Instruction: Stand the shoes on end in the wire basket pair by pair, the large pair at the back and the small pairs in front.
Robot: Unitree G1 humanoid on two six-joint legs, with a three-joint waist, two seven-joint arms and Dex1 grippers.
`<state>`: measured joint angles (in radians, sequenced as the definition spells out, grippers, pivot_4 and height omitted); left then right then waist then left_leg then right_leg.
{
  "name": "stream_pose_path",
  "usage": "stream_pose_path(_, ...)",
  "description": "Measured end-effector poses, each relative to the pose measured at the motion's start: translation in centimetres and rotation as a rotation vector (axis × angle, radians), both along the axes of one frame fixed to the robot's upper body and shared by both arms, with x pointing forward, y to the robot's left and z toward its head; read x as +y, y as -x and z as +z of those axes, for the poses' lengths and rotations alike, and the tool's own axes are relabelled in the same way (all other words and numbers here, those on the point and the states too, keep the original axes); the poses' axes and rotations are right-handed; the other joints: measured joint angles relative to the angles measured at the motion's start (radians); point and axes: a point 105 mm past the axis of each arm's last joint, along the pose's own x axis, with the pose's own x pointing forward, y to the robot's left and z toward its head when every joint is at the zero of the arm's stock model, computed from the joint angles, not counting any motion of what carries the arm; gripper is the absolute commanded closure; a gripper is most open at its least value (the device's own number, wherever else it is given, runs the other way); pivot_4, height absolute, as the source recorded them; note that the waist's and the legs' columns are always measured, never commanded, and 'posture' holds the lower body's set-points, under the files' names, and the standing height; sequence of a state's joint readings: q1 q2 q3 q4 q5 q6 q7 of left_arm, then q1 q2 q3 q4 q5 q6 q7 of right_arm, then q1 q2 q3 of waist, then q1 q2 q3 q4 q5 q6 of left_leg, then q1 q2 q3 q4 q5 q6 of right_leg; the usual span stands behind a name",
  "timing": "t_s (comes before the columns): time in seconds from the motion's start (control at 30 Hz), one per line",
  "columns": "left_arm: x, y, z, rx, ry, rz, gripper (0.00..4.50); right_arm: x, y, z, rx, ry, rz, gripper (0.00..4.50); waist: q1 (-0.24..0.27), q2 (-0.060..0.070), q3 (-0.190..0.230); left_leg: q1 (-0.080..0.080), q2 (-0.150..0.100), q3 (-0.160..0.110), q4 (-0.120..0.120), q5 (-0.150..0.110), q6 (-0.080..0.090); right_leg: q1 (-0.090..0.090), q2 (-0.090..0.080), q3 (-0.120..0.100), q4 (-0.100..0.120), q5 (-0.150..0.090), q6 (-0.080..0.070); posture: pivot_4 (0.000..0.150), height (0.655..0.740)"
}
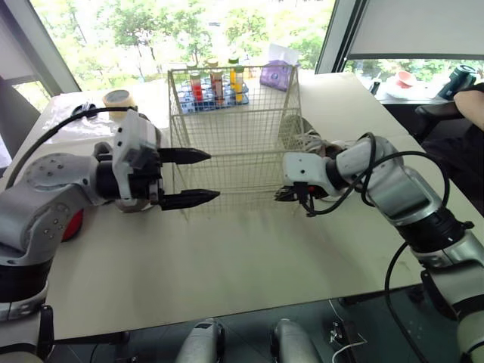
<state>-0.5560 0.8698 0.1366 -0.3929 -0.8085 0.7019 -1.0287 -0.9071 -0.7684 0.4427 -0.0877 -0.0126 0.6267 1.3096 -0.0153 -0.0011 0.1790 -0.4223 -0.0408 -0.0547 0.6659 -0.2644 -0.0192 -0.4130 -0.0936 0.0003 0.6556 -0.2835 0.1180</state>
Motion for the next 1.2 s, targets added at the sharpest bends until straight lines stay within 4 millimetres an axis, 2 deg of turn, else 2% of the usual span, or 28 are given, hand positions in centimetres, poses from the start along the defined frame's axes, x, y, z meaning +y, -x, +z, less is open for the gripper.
stream_pose_path(0.33,-0.1,0.0,0.2,0.0,0.004,0.001,0.53,0.2,-0.1,0.0,0.005,-0.004,0.006,4.47,-0.002,0.0,0.0,0.0,0.0,0.0,0.0,0.0,0.0,0.0,0.0,0.0,0.0,0.0,0.0,0.15,0.74)
stream_pose_path(0.43,-0.1,0.0,0.2,-0.001,0.004,0.001,0.53,0.2,0.0,-0.1,0.007,-0.002,0.012,3.6,-0.003,0.0,0.0,0.0,0.0,0.0,0.0,0.0,0.0,0.0,0.0,0.0,0.0,0.0,0.0,0.15,0.74)
stream_pose_path(0.57,-0.1,0.0,0.2,-0.001,0.004,0.001,0.53,0.0,0.1,0.2,-0.001,0.003,0.015,1.63,-0.002,0.0,0.0,0.0,0.0,0.0,0.0,0.0,0.0,0.0,0.0,0.0,0.0,0.0,0.0,0.15,0.74)
stream_pose_path(0.6,-0.1,0.0,0.2,-0.001,0.004,0.0,0.53,0.1,0.3,0.5,-0.003,-0.007,0.016,1.31,-0.001,0.0,0.0,0.0,0.0,0.0,0.0,0.0,0.0,0.0,0.0,0.0,0.0,0.0,0.0,0.15,0.74)
stream_pose_path(0.67,-0.1,0.0,0.2,-0.002,0.004,0.0,0.53,-0.2,0.4,1.6,-0.025,-0.032,0.007,0.26,0.001,0.0,0.0,0.0,0.0,0.0,0.0,0.0,0.0,0.0,0.0,0.0,0.0,0.0,0.0,0.15,0.74)
stream_pose_path(0.7,-0.1,0.0,0.2,-0.002,0.004,0.001,0.53,-0.6,0.5,2.7,-0.047,-0.054,-0.01,0.02,0.004,0.0,0.0,0.0,0.0,0.0,0.0,0.0,0.0,0.0,0.0,0.0,0.0,0.0,0.0,0.15,0.74)
stream_pose_path(0.8,-0.1,0.0,0.2,-0.002,0.004,0.0,0.53,-1.3,0.9,6.5,-0.117,-0.168,-0.059,0.02,0.004,0.0,0.0,0.0,0.0,0.0,0.001,0.0,0.0,0.001,0.0,0.0,0.0,0.0,0.0,0.15,0.74)
stream_pose_path(0.93,-0.1,0.0,0.2,-0.002,0.005,-0.001,0.53,-2.0,2.4,10.3,-0.156,-0.363,-0.134,0.02,0.004,0.0,0.0,0.0,0.0,0.0,0.0,0.0,0.0,0.001,0.0,0.0,0.0,0.0,0.0,0.15,0.74)
stream_pose_path(1.0,-0.2,0.0,0.2,-0.001,0.007,-0.004,0.53,-3.6,2.7,11.6,-0.198,-0.453,-0.254,0.02,0.006,-0.001,0.0,0.0,0.0,-0.001,0.001,-0.001,0.001,0.001,0.0,0.0,0.0,0.0,0.0,0.15,0.74)
stream_pose_path(1.07,-0.2,0.1,0.2,0.0,0.008,-0.009,0.53,-5.7,2.7,11.1,-0.21,-0.499,-0.412,0.02,0.01,-0.002,-0.001,0.0,0.0,-0.001,0.001,-0.003,0.004,0.002,-0.001,0.0,0.0,0.0,0.0,0.15,0.74)
stream_pose_path(1.2,-0.2,-0.1,0.1,0.004,0.018,-0.023,0.53,-10.0,2.3,7.2,-0.143,-0.527,-0.779,0.02,0.008,-0.002,-0.001,0.001,-0.001,0.0,0.001,-0.003,0.006,0.002,-0.001,0.0,0.002,0.0,0.0,0.15,0.74)
